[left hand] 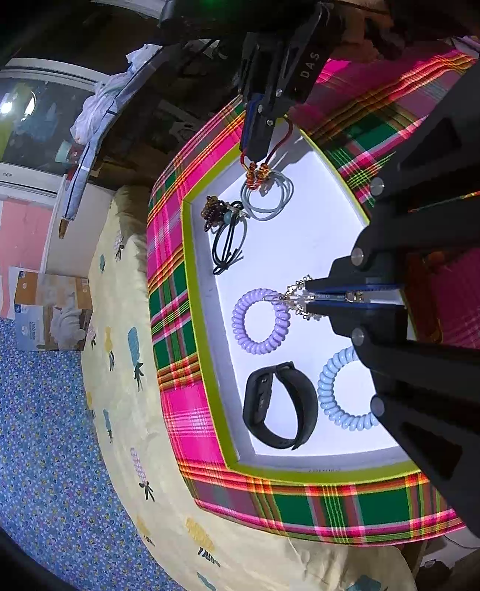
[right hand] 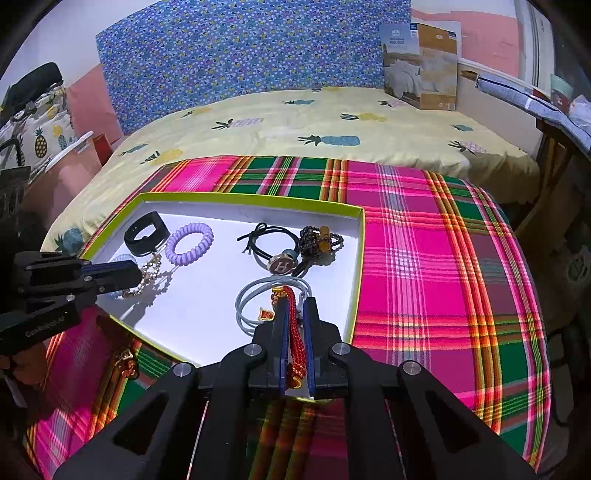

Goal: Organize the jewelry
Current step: 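Open the right tool to drop the tassel in the box while the left tool releases the clip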

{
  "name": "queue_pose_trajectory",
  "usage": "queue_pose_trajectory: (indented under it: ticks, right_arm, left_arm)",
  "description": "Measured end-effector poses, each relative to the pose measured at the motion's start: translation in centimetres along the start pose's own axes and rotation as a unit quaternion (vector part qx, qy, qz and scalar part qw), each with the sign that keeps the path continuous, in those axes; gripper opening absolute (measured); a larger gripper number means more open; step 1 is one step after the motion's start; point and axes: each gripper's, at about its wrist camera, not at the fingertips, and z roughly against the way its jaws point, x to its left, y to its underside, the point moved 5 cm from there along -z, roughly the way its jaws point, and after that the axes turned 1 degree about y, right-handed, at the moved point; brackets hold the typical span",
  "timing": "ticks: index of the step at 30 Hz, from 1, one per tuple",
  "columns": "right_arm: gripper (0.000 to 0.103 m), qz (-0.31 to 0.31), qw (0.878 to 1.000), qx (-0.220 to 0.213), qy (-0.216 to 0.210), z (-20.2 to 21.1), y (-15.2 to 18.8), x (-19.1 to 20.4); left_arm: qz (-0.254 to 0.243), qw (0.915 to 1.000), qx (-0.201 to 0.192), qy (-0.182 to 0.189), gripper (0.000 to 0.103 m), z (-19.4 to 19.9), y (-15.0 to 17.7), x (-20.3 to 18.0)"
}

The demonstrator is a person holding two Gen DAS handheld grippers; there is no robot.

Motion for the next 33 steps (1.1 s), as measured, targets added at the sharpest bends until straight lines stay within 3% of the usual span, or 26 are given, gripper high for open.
queue_pose_trajectory:
  ticks: [7,16,33]
  right_arm:
    - [0.015,0.001,1.0,0.003,0.003,0.3,0.3,0.1]
    - [0.016,0.002,1.0,-0.008,0.0,1.7,0.4,0.7]
    - [0.017,-0.004,1.0,-0.024,-0.015,6.5,3.3,2.9]
  left_arm:
    - [-0.003,1.0,0.0,0.0,0.005,0.1,0.1,-0.2]
    - [-0.006,0.9999,-0.008,-0.007,0.005,1.1,0.1,-0.5]
    - [0.003,0.999,-0.034,-0.029,0.005,6.7,2.1,-1.6]
